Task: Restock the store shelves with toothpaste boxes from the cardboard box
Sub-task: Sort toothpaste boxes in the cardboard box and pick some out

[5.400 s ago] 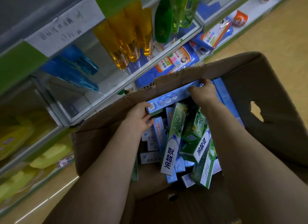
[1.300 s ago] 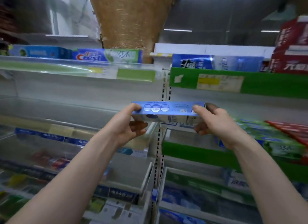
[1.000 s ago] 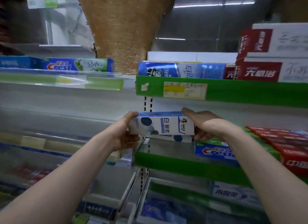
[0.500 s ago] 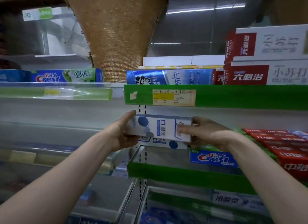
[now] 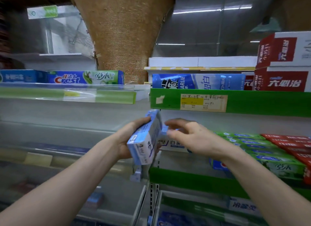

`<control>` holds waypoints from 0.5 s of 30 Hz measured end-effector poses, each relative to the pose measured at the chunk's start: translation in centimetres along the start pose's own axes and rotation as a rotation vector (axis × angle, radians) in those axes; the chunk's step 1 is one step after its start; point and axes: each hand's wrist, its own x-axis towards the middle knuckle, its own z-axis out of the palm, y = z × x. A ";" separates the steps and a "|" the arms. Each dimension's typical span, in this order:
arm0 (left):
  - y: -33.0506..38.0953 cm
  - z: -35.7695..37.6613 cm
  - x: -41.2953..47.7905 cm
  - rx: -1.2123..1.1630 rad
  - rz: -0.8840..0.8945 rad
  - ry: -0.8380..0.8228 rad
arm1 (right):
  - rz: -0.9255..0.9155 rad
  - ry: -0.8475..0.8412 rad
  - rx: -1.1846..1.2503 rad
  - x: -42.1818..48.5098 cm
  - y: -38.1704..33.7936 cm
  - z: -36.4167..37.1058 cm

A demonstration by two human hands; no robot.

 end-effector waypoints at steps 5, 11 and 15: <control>0.3 -1.9 -1.7 0.241 -0.156 -0.181 | -0.072 0.160 -0.304 1.6 0.4 -0.3; 1.5 -3.7 -1.7 0.477 -0.247 -0.387 | -0.118 -0.063 -0.494 2.3 -0.5 0.0; 2.6 -5.0 -1.3 0.473 -0.134 -0.284 | -0.010 -0.111 -0.338 2.2 0.2 -0.8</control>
